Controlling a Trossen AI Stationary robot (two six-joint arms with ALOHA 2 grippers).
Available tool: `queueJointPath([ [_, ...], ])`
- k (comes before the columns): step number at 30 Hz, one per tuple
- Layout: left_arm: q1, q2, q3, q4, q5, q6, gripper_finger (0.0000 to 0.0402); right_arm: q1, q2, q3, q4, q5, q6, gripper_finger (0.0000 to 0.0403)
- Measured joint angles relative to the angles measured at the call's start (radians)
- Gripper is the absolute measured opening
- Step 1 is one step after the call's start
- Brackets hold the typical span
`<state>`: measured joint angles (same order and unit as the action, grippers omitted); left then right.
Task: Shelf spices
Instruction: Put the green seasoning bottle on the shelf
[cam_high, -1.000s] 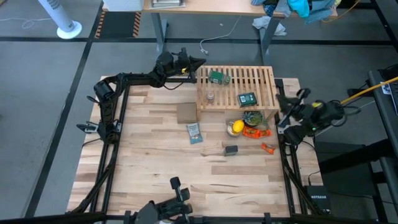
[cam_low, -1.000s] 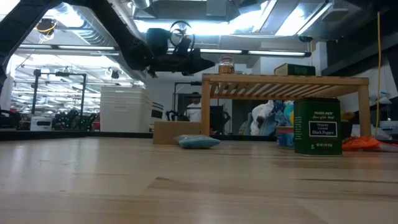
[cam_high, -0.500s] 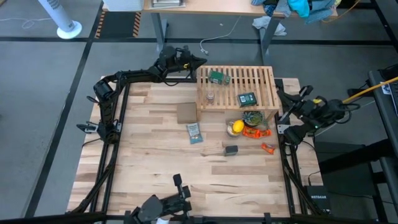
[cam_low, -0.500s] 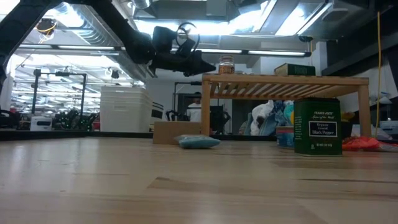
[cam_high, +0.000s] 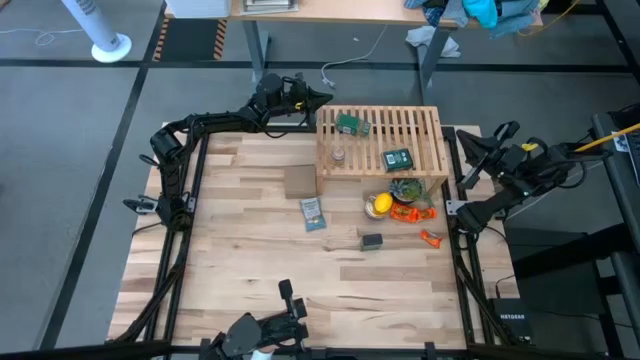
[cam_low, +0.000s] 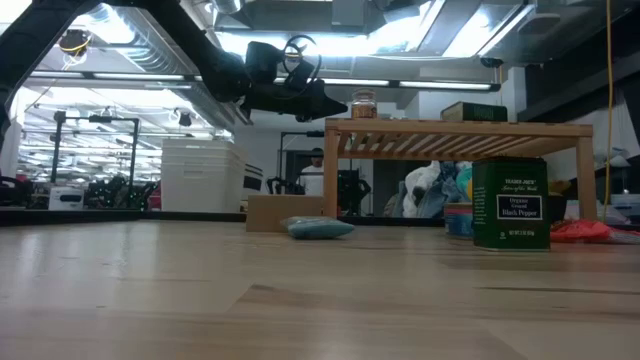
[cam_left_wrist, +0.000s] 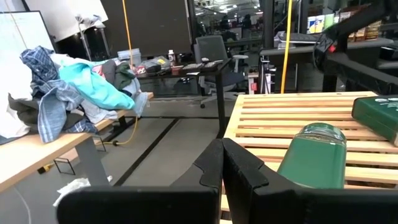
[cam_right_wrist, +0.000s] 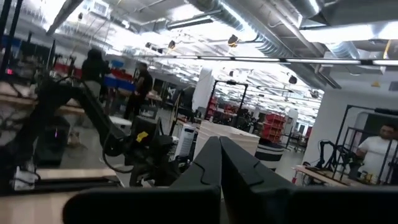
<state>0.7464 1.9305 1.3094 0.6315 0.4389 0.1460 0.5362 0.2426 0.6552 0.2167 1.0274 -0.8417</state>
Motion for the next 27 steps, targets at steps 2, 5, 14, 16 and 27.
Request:
queueJointPath([
  [2,0.000,0.000,0.000,0.000,0.000,0.000,0.0000,0.000,0.063,0.042,-0.029,0.001,0.000,0.0001],
  [5,0.000,0.000,0.000,0.001,0.005,-0.002,0.0001,-0.001,0.164,0.088,-0.072,0.001,0.000,0.0001],
  [14,-0.012,0.000,0.000,0.000,0.049,-0.016,0.0000,-0.233,0.320,0.169,-0.324,-0.389,0.291,0.0000],
  [16,-0.018,0.000,0.000,0.000,0.049,-0.017,0.0001,-0.326,0.349,0.169,-0.383,-0.570,0.366,0.0000],
  [27,-0.029,0.000,0.000,0.006,0.051,-0.018,0.0001,-0.925,0.572,0.169,-0.302,-1.003,0.419,0.0000],
])
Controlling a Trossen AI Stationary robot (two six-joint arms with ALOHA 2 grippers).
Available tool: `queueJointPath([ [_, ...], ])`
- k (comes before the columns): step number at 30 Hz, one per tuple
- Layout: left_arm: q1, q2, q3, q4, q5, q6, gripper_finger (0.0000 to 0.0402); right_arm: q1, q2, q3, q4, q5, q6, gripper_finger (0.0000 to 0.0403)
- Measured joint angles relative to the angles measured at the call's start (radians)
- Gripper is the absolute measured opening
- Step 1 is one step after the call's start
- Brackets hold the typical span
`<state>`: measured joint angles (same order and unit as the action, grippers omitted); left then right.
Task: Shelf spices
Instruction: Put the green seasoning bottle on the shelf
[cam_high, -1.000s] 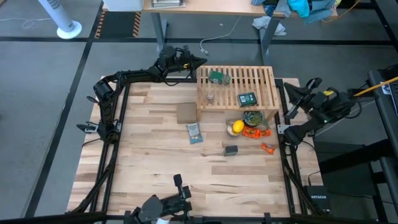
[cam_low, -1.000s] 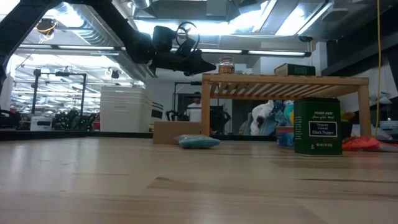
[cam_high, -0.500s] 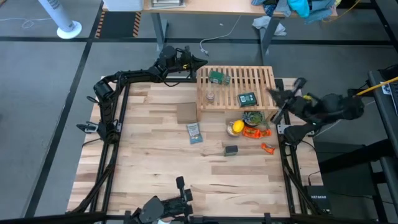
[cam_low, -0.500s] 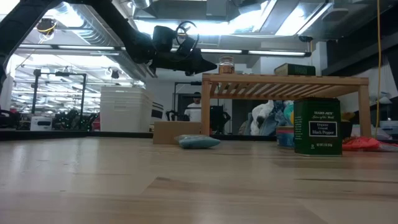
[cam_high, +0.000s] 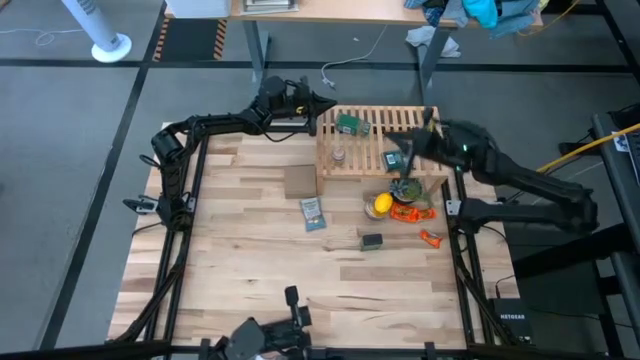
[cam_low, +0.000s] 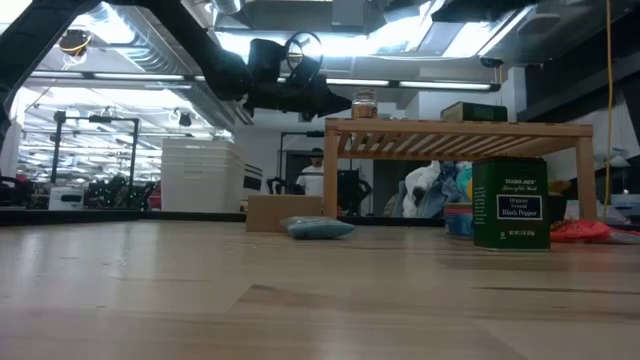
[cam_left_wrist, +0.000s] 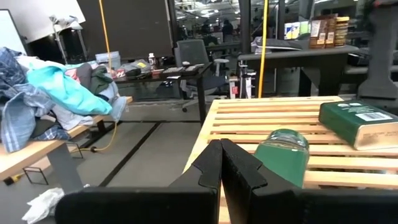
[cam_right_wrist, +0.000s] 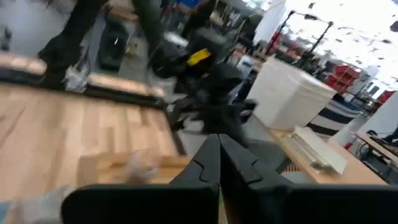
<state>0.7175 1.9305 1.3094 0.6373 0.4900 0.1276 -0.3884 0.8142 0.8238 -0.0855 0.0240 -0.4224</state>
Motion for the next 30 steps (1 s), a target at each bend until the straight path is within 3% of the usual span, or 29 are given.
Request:
queueJointPath([
  [7,0.012,0.000,0.000,-0.020,-0.001,0.005,0.0000,-0.386,0.104,0.001,0.101,-0.417,0.105,0.0000],
  [9,0.012,0.000,0.000,-0.041,-0.001,0.022,0.0001,-0.459,0.157,0.001,0.093,-0.486,0.128,0.0000],
  [19,0.011,0.000,0.000,-0.114,-0.001,0.060,0.0000,-0.502,0.458,0.017,0.191,-0.574,0.132,0.0000],
  [23,0.012,0.000,0.000,-0.151,-0.002,0.071,0.0000,-0.503,0.482,0.018,0.178,-0.566,0.131,0.0000],
  [30,0.012,0.000,0.000,-0.292,-0.001,0.142,0.0000,-0.503,0.416,0.020,0.122,-0.512,0.126,0.0000],
])
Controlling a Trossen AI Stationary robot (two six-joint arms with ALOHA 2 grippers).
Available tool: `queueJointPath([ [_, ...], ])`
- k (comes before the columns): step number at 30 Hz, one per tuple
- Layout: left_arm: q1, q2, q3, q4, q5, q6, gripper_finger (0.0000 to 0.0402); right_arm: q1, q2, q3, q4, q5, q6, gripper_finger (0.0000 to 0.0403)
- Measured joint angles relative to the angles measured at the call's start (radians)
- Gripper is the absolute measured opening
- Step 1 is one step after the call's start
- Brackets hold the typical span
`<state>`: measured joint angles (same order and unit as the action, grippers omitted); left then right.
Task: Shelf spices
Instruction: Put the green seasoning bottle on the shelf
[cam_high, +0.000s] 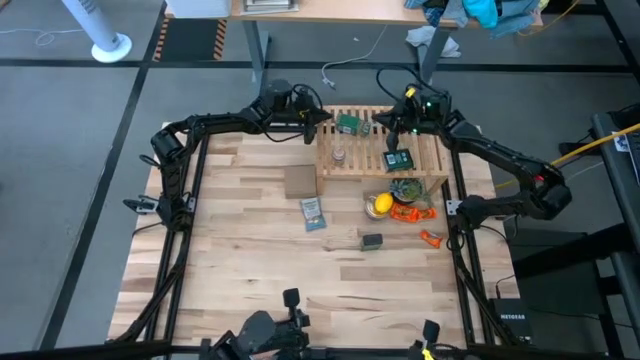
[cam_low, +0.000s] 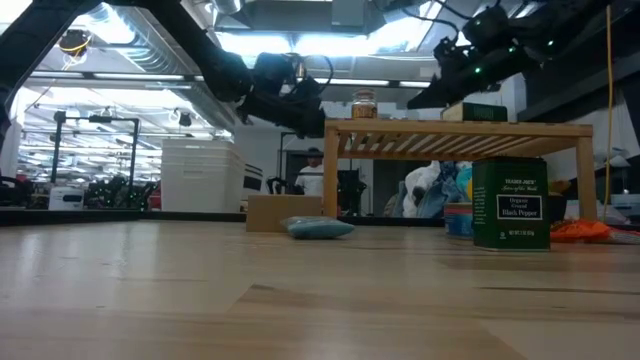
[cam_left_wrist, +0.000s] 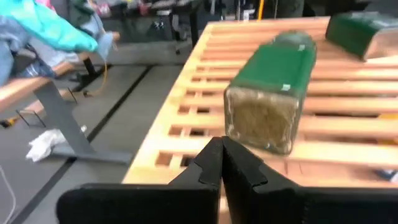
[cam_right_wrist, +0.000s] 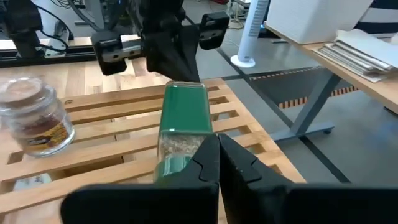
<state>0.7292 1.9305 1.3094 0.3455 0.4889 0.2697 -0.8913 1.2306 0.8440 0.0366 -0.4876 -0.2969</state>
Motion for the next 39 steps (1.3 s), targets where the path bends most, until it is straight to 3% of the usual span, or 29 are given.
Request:
queueJointPath([
  [10,-0.004,-0.007,0.000,-0.017,0.002,0.023,0.0000,0.001,-0.027,0.000,-0.143,0.008,-0.027,0.0000],
  [31,-0.032,-0.027,0.000,-0.023,0.044,0.028,0.0000,0.002,-0.011,0.000,-0.196,-0.002,-0.022,0.0001],
  [39,-0.049,-0.027,0.000,-0.029,0.050,0.039,0.0000,0.056,0.067,0.000,-0.152,0.006,-0.019,0.0001],
])
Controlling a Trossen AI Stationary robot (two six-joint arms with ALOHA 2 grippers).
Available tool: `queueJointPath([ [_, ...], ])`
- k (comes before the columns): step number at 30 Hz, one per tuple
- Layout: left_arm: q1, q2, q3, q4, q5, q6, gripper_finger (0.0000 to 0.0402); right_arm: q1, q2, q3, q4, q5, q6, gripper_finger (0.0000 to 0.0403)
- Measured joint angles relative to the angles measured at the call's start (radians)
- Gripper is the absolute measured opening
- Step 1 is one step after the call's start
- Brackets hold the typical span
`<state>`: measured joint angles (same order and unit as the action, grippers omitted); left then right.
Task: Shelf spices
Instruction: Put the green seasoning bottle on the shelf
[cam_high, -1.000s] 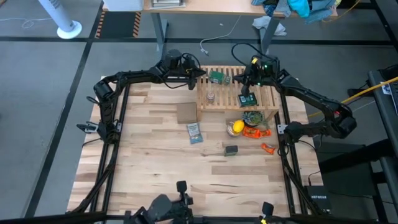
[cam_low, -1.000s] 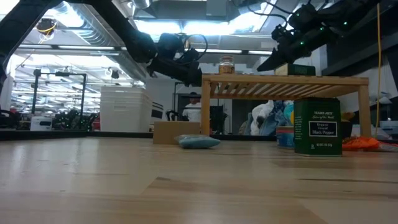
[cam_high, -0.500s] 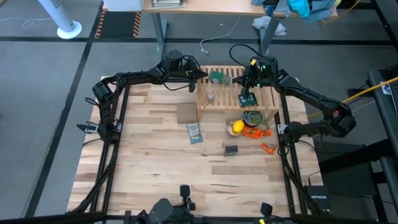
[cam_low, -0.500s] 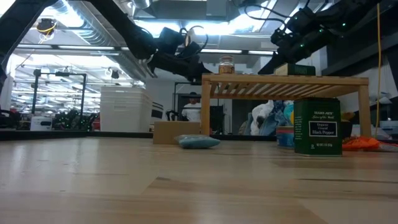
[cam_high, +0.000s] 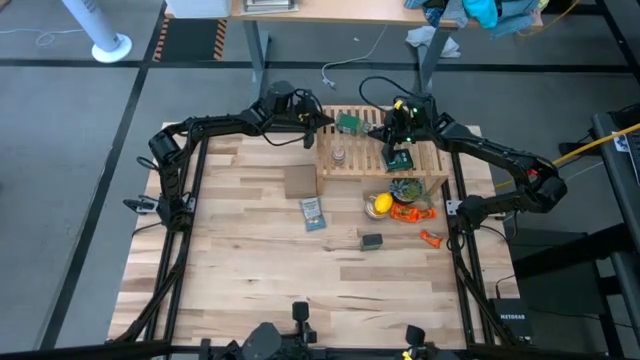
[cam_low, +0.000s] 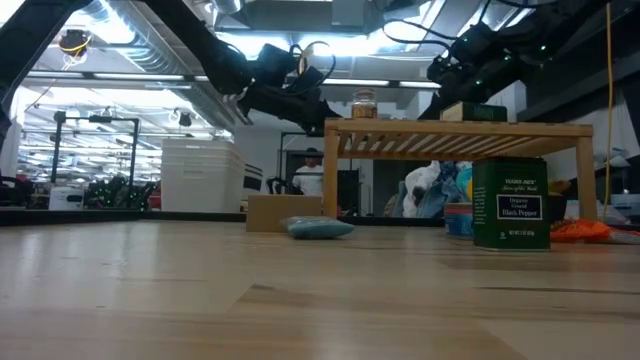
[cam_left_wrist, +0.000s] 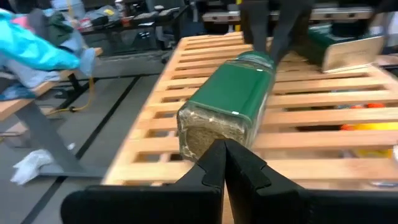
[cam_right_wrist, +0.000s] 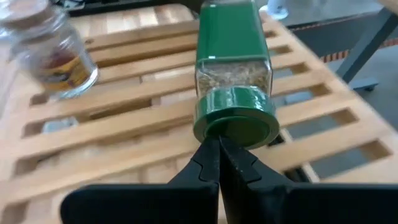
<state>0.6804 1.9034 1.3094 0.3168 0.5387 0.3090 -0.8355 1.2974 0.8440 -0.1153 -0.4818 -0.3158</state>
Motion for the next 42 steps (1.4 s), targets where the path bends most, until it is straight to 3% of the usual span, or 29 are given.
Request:
queueJointPath([
  [15,-0.001,-0.001,0.000,-0.106,0.005,0.027,0.0000,0.011,0.007,0.063,0.070,0.018,0.006,0.0001],
  [25,-0.007,0.000,0.000,-0.100,0.009,0.039,0.0000,0.013,0.007,0.120,0.072,-0.036,0.024,0.0001],
  [42,-0.017,0.002,-0.001,-0.100,-0.001,0.039,0.0000,0.085,0.044,0.134,0.188,0.001,0.022,0.0001],
])
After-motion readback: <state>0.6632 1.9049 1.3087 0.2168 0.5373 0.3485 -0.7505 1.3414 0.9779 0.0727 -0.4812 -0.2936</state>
